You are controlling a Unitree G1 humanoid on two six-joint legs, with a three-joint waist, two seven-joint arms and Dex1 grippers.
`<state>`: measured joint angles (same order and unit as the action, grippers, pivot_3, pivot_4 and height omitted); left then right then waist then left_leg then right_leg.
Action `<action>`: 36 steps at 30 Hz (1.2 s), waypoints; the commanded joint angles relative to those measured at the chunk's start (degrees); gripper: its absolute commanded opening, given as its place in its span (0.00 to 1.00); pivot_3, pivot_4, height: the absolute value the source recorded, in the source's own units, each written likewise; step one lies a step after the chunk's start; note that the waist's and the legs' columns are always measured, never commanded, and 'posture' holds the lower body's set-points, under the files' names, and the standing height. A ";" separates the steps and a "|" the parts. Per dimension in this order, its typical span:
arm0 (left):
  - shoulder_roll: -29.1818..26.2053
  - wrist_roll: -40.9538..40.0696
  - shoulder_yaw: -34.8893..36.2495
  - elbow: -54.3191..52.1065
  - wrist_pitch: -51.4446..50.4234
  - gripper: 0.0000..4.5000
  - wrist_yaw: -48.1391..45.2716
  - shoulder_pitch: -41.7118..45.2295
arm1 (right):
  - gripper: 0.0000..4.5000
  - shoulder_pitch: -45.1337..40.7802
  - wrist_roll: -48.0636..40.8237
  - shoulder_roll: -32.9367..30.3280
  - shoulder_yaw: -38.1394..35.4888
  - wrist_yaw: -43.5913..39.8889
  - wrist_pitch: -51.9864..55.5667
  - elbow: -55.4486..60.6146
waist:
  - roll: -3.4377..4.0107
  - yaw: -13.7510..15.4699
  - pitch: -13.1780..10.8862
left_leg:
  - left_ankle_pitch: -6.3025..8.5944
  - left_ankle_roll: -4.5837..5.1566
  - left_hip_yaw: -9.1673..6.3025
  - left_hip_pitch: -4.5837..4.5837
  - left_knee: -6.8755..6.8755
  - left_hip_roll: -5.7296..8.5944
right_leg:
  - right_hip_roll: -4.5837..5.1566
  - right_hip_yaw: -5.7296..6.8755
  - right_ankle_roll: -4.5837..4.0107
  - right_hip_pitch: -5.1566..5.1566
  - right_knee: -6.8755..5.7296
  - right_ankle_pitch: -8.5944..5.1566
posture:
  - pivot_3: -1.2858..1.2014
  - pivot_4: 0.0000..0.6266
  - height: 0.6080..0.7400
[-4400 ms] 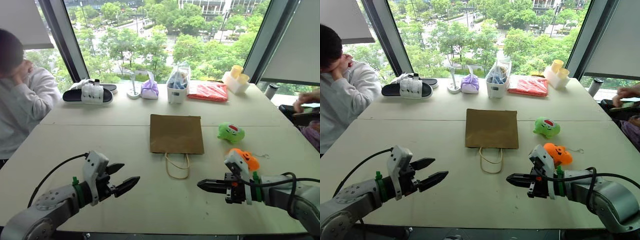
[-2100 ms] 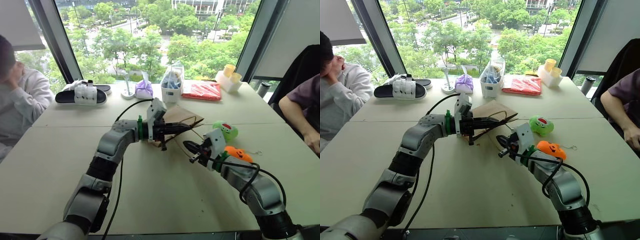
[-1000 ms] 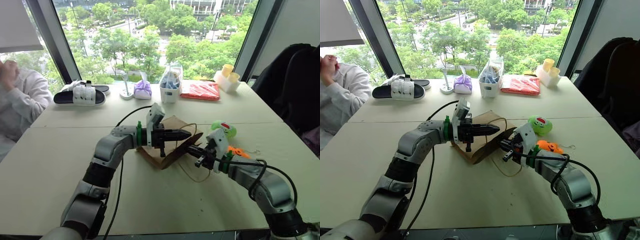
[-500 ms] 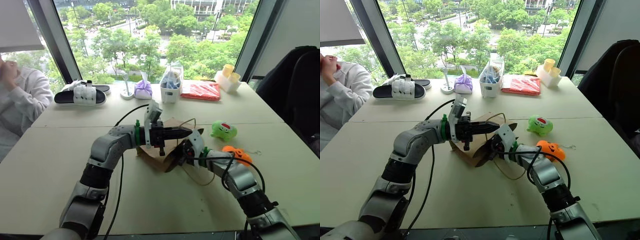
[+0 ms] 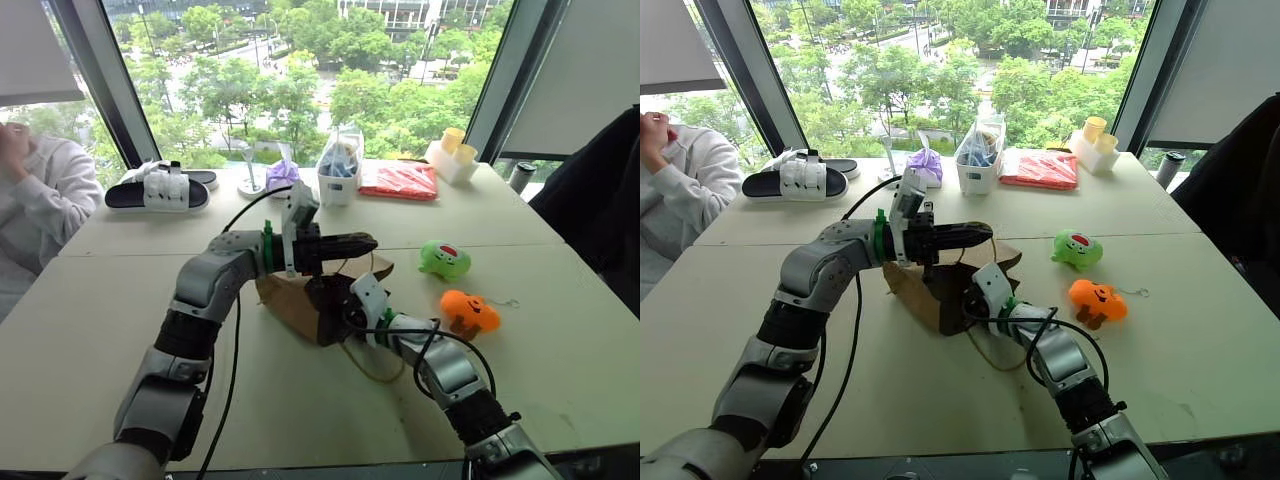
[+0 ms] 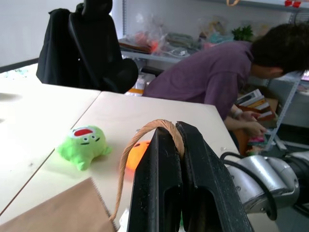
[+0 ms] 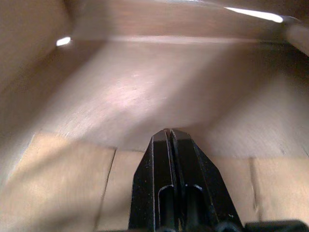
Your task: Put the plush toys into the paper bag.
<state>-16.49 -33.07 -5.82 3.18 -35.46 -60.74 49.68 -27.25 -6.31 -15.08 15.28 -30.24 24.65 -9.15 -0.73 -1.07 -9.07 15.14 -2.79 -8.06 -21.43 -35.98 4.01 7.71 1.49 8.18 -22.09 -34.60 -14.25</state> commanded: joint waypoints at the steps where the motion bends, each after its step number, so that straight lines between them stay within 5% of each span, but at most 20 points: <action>1: 1.19 -3.66 2.25 -5.61 -1.30 0.00 1.46 2.22 | 0.00 0.72 0.97 0.67 -0.03 0.22 0.03 0.39 | 0.00 0.00 0.00 | 0.00 0.00 0.00 0.00 0.00 0.00 | 0.00 0.00 0.00 0.00 0.00 0.00 | 0.52 0.24 1.00; 17: 0.24 0.04 1.04 -1.94 3.88 0.00 1.30 0.67 | 0.00 3.20 0.86 1.28 -2.67 1.66 0.74 5.83 | 0.00 0.10 0.01 | 0.00 0.00 0.05 0.06 -0.04 0.01 | -0.02 -0.15 -0.01 -0.15 -0.37 -0.01 | 0.52 0.24 1.00; 30: -0.02 2.90 -0.70 1.66 6.96 0.00 -2.29 1.35 | 0.00 16.04 -26.66 -3.01 -26.74 2.32 18.21 41.08 | -0.01 0.41 0.01 | 0.15 0.26 0.03 0.02 -0.04 0.02 | -0.03 -0.20 -0.01 -0.15 -0.36 -0.01 | 0.52 0.24 1.00; 33: 0.41 2.61 -0.87 1.81 6.45 0.00 -2.92 1.63 | 0.18 15.53 -31.84 -4.31 -36.22 6.24 20.00 40.45 | -0.01 0.47 0.01 | 0.14 0.27 0.05 0.02 -0.05 0.02 | -0.02 -0.22 -0.01 -0.13 -0.36 -0.01 | 0.52 0.24 1.00; 36: 0.74 2.65 -1.19 2.03 6.09 0.00 -3.88 1.84 | 0.52 14.21 -26.41 -8.55 -38.75 9.60 17.97 35.40 | -0.01 0.40 0.01 | 0.14 0.28 0.07 0.03 -0.04 0.02 | -0.03 -0.22 -0.02 -0.14 -0.37 -0.02 | 0.52 0.24 1.00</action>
<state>-15.82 -29.83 -6.63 6.06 -29.51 -63.87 49.91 -12.27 -34.37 -22.42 -21.91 -22.15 44.15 27.09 -0.74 -0.67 -9.06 15.27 -2.51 -7.98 -21.40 -36.02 4.03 7.68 1.27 8.16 -22.23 -34.98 -14.27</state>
